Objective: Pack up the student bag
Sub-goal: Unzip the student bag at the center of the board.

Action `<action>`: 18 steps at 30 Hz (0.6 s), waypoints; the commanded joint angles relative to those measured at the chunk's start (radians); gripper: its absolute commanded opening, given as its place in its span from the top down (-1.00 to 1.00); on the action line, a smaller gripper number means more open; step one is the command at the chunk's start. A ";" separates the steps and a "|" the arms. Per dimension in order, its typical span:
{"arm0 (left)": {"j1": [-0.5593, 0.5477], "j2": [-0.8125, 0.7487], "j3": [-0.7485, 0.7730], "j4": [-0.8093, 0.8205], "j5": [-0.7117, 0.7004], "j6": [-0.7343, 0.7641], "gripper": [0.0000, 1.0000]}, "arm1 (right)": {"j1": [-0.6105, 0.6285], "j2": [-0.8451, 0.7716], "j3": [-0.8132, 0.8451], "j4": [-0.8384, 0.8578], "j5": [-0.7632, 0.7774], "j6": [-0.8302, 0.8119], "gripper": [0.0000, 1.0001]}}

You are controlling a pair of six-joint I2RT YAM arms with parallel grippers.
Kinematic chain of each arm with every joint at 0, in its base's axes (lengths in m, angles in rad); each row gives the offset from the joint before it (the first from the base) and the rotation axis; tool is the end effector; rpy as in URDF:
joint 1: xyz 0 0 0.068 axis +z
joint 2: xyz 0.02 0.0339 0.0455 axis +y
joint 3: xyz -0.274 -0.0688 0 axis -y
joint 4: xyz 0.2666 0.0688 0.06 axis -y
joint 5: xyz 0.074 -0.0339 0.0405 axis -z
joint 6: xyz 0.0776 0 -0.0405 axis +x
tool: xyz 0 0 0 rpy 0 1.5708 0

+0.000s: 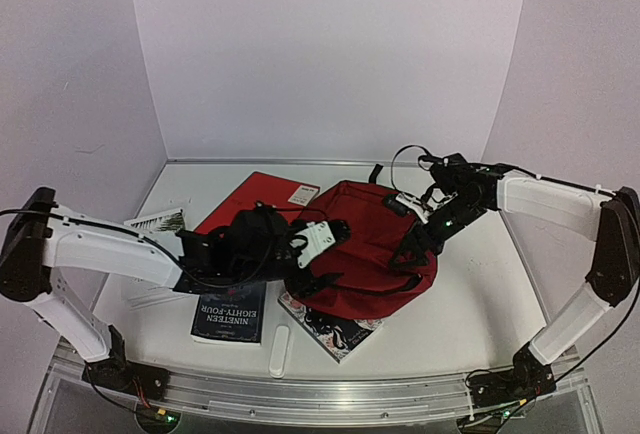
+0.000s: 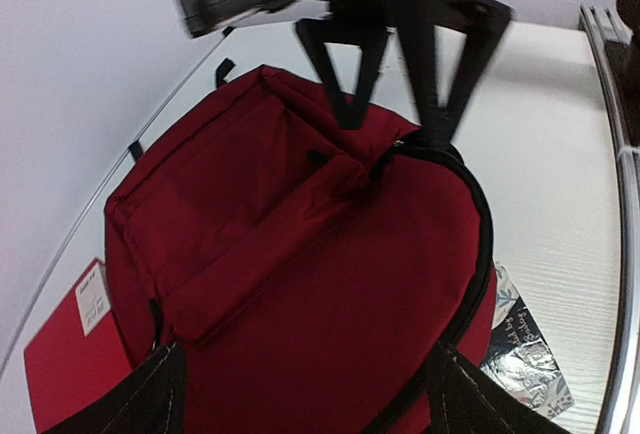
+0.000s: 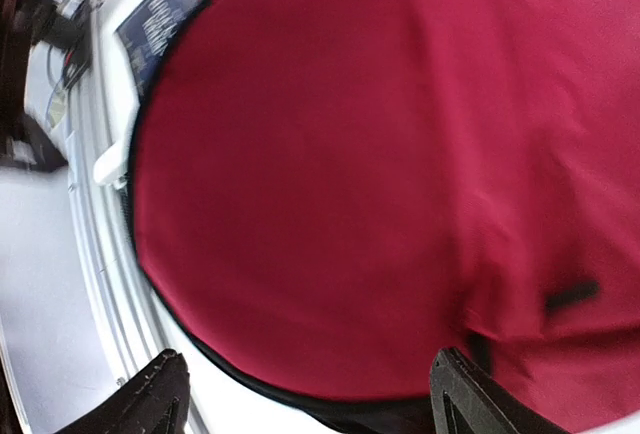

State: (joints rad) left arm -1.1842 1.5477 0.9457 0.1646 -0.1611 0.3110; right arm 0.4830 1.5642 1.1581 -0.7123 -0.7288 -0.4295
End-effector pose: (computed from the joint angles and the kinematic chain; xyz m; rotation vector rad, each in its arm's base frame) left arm 0.1638 -0.3693 0.2221 1.2984 1.5532 -0.3961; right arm 0.2811 0.2057 0.2187 -1.3219 2.1863 0.9861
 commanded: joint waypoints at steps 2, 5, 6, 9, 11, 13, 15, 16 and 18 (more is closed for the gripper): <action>0.070 -0.200 -0.159 0.021 -0.086 -0.341 -0.68 | 0.128 0.020 0.071 0.017 0.075 0.038 -0.64; 0.118 -0.292 -0.230 0.021 -0.152 -0.475 -0.68 | 0.202 0.047 0.076 0.042 0.129 0.059 -0.64; 0.129 -0.317 -0.249 0.020 -0.173 -0.506 -0.68 | 0.234 0.055 0.080 0.048 0.146 0.063 -0.64; 0.143 -0.361 -0.286 0.008 -0.211 -0.554 -0.70 | 0.302 0.076 0.092 0.062 0.189 0.074 -0.67; 0.146 -0.369 -0.291 -0.013 -0.230 -0.578 -0.70 | 0.336 0.097 0.104 0.072 0.220 0.085 -0.71; 0.147 -0.371 -0.293 -0.023 -0.240 -0.592 -0.70 | 0.378 0.123 0.118 0.075 0.273 0.083 -0.72; 0.147 -0.368 -0.291 -0.036 -0.247 -0.601 -0.70 | 0.414 0.147 0.125 0.091 0.335 0.090 -0.66; 0.147 -0.367 -0.291 -0.037 -0.251 -0.604 -0.70 | 0.420 0.163 0.134 0.099 0.367 0.100 -0.58; 0.147 -0.368 -0.292 -0.037 -0.254 -0.607 -0.69 | 0.423 0.185 0.155 0.106 0.413 0.118 -0.34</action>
State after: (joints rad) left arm -1.0397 1.1976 0.6522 0.1489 -0.3719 -0.2440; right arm 0.8910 1.7038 1.2505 -0.6463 -0.4629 -0.3533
